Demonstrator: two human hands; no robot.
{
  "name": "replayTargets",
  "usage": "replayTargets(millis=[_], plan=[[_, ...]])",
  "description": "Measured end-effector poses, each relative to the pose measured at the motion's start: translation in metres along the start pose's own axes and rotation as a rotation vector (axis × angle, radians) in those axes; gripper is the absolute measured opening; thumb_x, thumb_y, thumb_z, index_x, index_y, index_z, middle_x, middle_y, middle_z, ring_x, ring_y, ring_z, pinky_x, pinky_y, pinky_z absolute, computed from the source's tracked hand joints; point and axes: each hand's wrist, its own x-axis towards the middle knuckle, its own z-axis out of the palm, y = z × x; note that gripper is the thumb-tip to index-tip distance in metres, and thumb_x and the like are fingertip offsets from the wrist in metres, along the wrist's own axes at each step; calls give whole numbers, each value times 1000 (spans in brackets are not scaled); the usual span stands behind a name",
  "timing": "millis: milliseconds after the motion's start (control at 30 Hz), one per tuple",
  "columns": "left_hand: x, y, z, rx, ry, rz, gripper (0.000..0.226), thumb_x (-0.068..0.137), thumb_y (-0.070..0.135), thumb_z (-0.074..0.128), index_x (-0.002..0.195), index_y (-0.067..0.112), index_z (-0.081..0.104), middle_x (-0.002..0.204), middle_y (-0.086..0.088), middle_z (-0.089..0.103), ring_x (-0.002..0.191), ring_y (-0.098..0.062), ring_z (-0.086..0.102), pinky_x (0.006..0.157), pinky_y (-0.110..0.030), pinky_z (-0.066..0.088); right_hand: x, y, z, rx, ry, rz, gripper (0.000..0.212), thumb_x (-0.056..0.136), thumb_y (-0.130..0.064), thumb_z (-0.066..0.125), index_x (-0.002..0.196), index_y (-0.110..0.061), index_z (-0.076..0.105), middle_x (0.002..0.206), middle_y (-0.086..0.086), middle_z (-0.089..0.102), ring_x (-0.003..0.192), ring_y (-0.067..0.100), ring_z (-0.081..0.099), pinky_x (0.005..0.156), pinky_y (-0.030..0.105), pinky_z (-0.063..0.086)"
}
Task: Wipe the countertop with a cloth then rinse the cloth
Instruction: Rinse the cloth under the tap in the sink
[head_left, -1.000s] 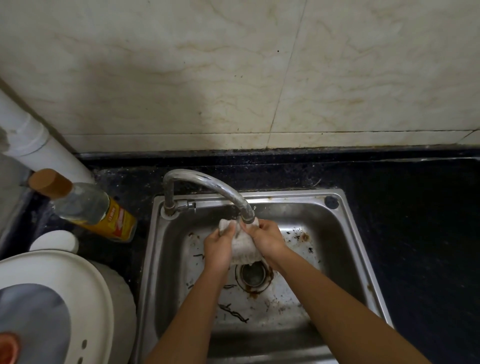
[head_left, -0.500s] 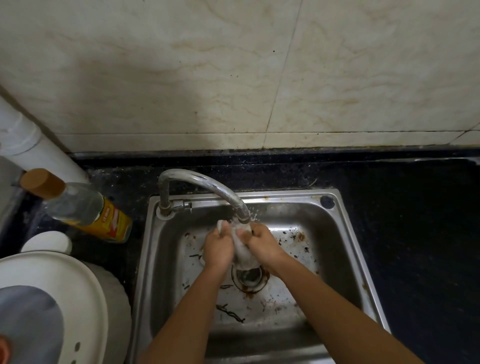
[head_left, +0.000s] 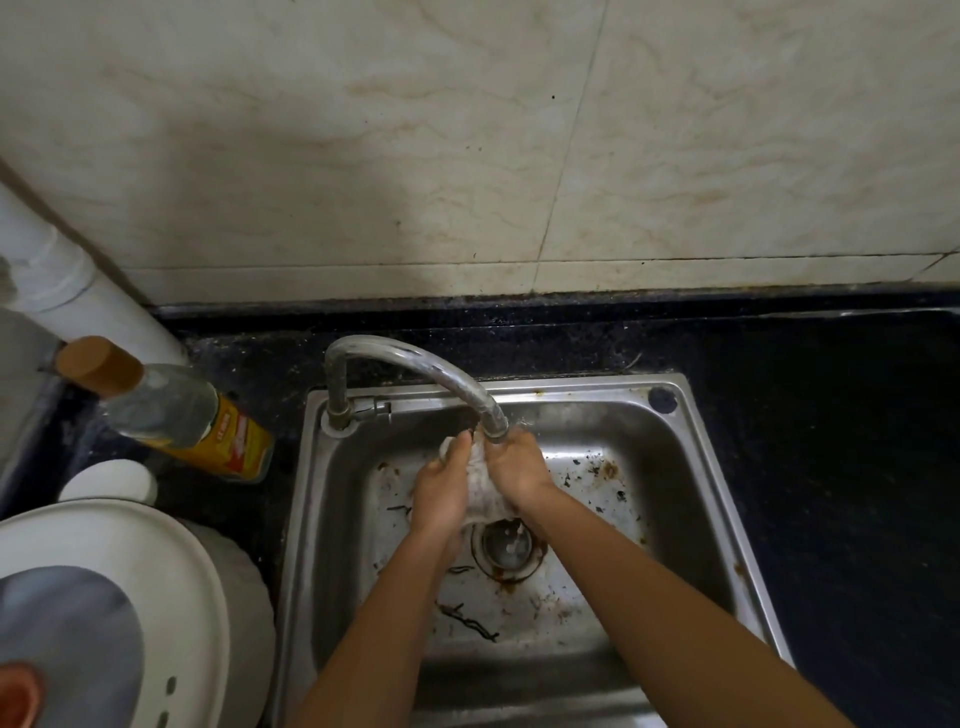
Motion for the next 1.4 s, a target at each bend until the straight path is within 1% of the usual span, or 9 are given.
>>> replayTargets(millis=[233, 500, 633, 800, 867, 1167, 1233, 1333, 1400], plan=[[8, -7, -4, 33, 33, -7, 33, 95, 45, 44, 87, 18, 62, 92, -12, 70, 89, -29, 67, 87, -48, 53, -9, 12, -16, 311, -235, 43, 16, 95, -9, 54, 110, -6, 61, 102, 17, 70, 92, 28, 70, 90, 44, 55], [11, -13, 5, 96, -20, 21, 38, 92, 50, 47, 95, 18, 67, 92, -9, 73, 89, -28, 69, 86, -49, 54, 1, 10, -12, -95, 15, -3, 29, 100, -26, 46, 85, -10, 64, 82, 7, 69, 76, 18, 66, 76, 33, 55], [8, -9, 4, 22, -87, 22, 29, 91, 42, 54, 95, 18, 70, 91, -10, 74, 89, -29, 70, 89, -50, 52, 8, 5, -9, 34, 122, 65, 48, 101, -43, 37, 92, -5, 65, 69, 6, 59, 58, 15, 53, 66, 34, 50], [14, 1, -5, -168, -10, -146, 33, 86, 33, 57, 99, 6, 70, 98, -20, 71, 94, -36, 67, 92, -53, 50, 2, 13, -22, 360, -180, 129, 17, 96, -8, 52, 108, -2, 63, 106, 20, 69, 96, 30, 69, 89, 47, 54], [16, 5, -7, -241, -8, -172, 37, 85, 33, 56, 104, 3, 68, 99, -20, 70, 95, -36, 66, 92, -52, 50, -2, 19, -28, 511, -334, 117, 33, 86, 4, 62, 119, 1, 59, 114, 20, 67, 106, 33, 66, 94, 48, 51], [-1, 14, -6, -20, -236, -3, 22, 96, 15, 48, 103, 4, 65, 74, -3, 71, 58, -8, 65, 49, -19, 46, -3, 11, -29, 115, -73, 68, 39, 100, -38, 44, 90, -6, 64, 79, 9, 68, 67, 17, 64, 60, 29, 55], [-2, 12, -1, 115, -164, 49, 25, 99, 25, 45, 102, 10, 64, 67, 4, 63, 48, -4, 56, 46, -23, 46, -3, 10, -27, 43, -45, 97, 44, 96, -47, 46, 86, -8, 64, 73, 7, 66, 58, 15, 61, 48, 25, 49], [5, 9, 5, 190, -99, 85, 30, 99, 34, 42, 99, 13, 64, 63, 6, 57, 46, -3, 45, 70, -51, 50, -5, 11, -24, 158, -68, 131, 33, 96, -37, 54, 93, -6, 66, 72, 6, 67, 53, 12, 60, 44, 23, 44], [9, 9, 5, 185, -72, 88, 36, 99, 38, 41, 102, 12, 66, 66, 3, 60, 48, -5, 46, 61, -41, 48, -5, 14, -28, 240, -164, 104, 22, 94, -22, 61, 102, -2, 65, 86, 12, 71, 67, 17, 67, 58, 30, 54]])
